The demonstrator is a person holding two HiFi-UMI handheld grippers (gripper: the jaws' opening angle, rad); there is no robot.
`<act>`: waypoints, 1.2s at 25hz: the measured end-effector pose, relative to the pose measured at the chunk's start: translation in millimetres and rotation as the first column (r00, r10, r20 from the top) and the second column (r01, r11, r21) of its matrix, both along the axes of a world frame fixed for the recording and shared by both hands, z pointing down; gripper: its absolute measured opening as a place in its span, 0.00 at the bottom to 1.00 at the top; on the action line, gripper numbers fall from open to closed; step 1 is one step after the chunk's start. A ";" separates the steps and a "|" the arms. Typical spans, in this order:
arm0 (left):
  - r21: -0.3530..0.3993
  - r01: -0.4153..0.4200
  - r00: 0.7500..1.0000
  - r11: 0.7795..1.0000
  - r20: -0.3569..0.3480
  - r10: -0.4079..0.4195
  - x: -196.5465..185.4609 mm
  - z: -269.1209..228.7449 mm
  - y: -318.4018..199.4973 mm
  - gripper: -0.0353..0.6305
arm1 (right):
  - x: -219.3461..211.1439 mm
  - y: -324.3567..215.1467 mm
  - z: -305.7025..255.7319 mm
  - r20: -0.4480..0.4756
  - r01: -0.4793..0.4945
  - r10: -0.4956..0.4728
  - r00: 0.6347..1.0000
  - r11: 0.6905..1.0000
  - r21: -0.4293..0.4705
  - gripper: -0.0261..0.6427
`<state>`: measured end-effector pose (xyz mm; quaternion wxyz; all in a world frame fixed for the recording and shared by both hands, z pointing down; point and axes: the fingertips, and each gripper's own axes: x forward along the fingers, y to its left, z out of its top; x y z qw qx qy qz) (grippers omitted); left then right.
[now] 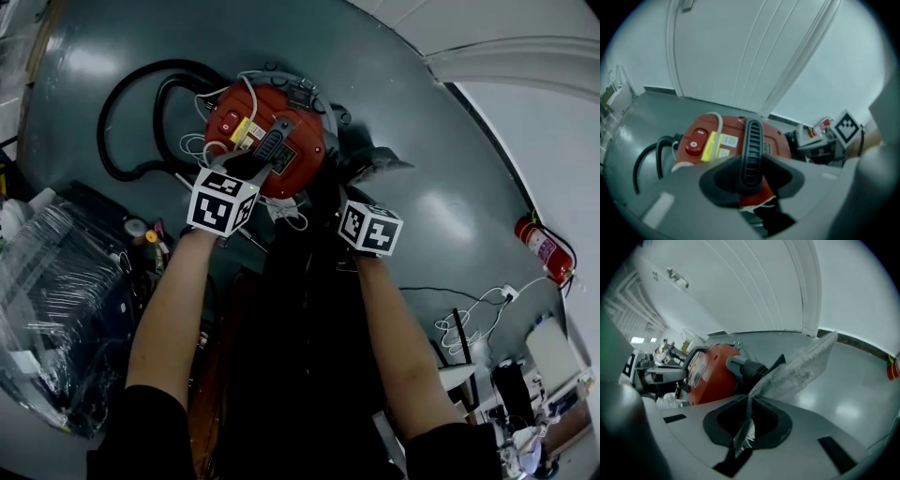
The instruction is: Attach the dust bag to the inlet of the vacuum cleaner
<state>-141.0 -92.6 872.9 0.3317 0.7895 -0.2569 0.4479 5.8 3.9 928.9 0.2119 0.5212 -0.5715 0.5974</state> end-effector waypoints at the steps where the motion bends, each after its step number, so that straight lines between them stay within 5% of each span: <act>1: 0.001 -0.002 1.000 1.000 -0.002 0.002 0.2 -0.5 0.6 0.27 | 0.0 1.5 -1.0 -0.011 0.078 -0.078 0.997 0.997 0.003 0.06; 3: 0.003 -0.006 1.000 1.000 -0.008 0.006 0.5 -0.9 0.6 0.27 | -0.5 4.0 -2.0 -0.028 0.262 -0.262 0.965 0.965 0.005 0.06; 6: 0.006 -0.006 1.000 1.000 -0.015 0.006 0.1 -0.8 -0.9 0.27 | -0.2 6.7 -3.2 -0.054 0.527 -0.526 0.849 0.850 0.013 0.06; 8: 0.007 -0.005 1.000 1.000 -0.017 0.005 -0.8 -1.1 -1.7 0.27 | -1.2 6.4 -4.7 -0.061 0.610 -0.607 0.792 0.792 0.039 0.06; 10: 0.008 -0.003 1.000 1.000 -0.017 0.004 -1.4 -1.1 -1.6 0.27 | -4.2 5.2 -5.1 -0.044 0.600 -0.598 0.800 0.798 0.067 0.06; 14: 0.008 -0.005 1.000 1.000 -0.016 0.005 0.2 -0.5 -1.1 0.27 | -10.1 2.9 -3.9 0.001 0.466 -0.467 0.884 0.881 0.085 0.06; 16: 0.008 -0.007 1.000 1.000 -0.014 0.008 0.1 0.0 -1.0 0.27 | -13.3 1.2 -2.8 -0.022 0.453 -0.453 0.891 0.887 0.087 0.06; 21: 0.018 0.001 1.000 1.000 -0.010 -0.001 -0.1 1.0 -1.2 0.27 | -19.2 -4.0 1.0 -0.203 0.664 -0.643 0.738 0.745 0.055 0.06; 23: 0.019 0.001 1.000 1.000 -0.013 -0.001 0.3 1.2 -1.9 0.27 | -18.7 -9.8 1.5 -0.185 0.641 -0.622 0.761 0.765 0.060 0.06; 30: 0.019 0.011 1.000 1.000 -0.026 -0.010 0.1 1.7 -2.0 0.28 | -16.5 -8.4 7.3 -0.049 0.346 -0.344 0.938 0.937 0.050 0.09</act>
